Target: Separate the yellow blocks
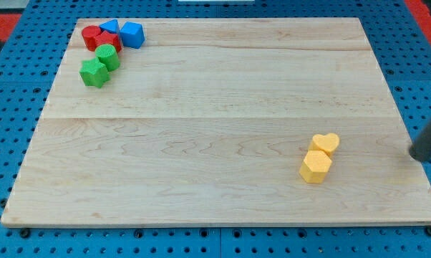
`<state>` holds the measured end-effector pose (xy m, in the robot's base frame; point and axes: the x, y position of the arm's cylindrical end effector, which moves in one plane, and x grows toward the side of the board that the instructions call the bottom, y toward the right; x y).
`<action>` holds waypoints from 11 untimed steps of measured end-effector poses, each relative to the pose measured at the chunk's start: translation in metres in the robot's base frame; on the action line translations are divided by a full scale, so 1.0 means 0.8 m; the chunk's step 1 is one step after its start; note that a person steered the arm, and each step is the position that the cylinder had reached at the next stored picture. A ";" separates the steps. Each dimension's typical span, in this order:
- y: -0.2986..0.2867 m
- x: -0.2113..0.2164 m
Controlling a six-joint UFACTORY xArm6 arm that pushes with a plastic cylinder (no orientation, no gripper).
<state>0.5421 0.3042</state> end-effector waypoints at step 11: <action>-0.280 -0.066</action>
